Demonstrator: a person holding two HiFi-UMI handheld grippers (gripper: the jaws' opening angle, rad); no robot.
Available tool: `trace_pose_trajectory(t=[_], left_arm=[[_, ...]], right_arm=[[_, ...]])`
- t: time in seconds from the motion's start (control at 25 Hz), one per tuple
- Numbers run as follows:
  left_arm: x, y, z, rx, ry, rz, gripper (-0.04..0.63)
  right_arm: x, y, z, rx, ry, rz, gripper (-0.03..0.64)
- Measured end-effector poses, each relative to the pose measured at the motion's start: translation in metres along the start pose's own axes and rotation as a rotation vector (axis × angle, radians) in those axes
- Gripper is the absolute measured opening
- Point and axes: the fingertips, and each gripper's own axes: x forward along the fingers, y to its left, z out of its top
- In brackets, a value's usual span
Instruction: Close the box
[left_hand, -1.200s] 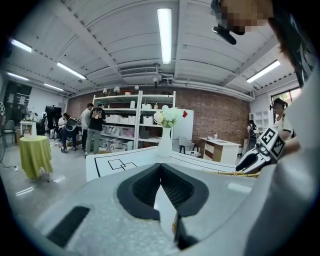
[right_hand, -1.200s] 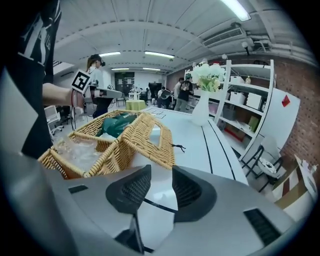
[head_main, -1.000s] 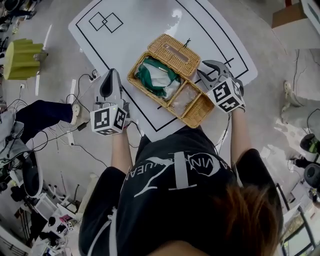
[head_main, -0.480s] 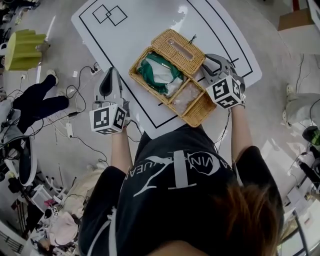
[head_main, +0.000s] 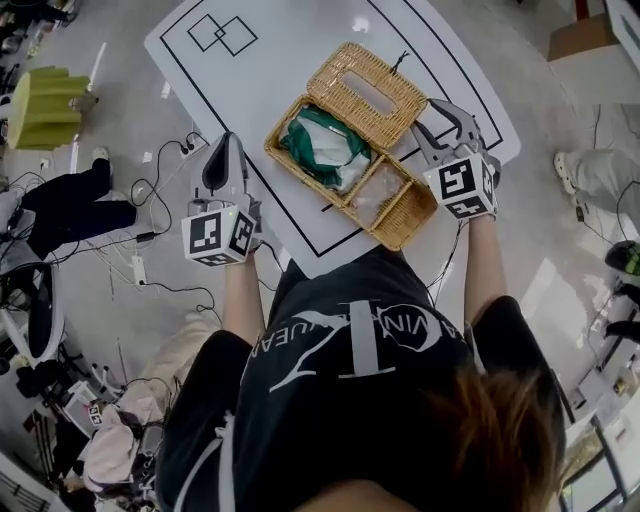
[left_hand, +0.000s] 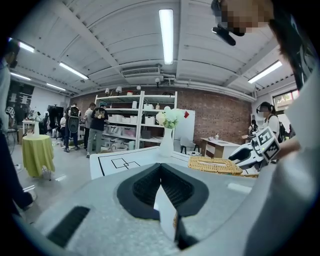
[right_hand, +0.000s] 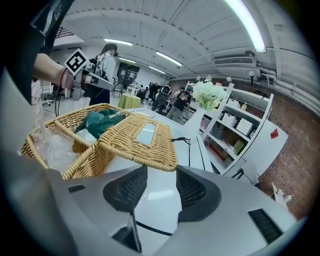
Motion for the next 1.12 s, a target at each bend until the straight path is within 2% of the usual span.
trace_pose_trajectory(t=[0.2,0.4,0.52,0.72,1.12], left_arm=[[0.004,0.002,0.005,-0.002,-0.02,-0.033,0.011],[0.006,0.002,0.011,-0.002,-0.032,-0.069,0.011],[0.01,-0.004,0.012,-0.005,-0.037,-0.104,0.011],[0.018,-0.011,0.018,-0.004,-0.047,-0.155,0.011],[0.022,-0.013,0.023,-0.008,-0.058,-0.197,0.011]], right_arm=[[-0.008,-0.007,0.009,-0.01,0.014,-0.054,0.186],[-0.02,-0.008,0.023,0.066,-0.025,-0.076,0.183],[-0.024,-0.007,0.027,0.046,-0.013,-0.092,0.168],[-0.03,-0.003,0.034,0.065,-0.029,-0.085,0.16],[-0.04,0.005,0.044,0.108,-0.061,-0.078,0.141]])
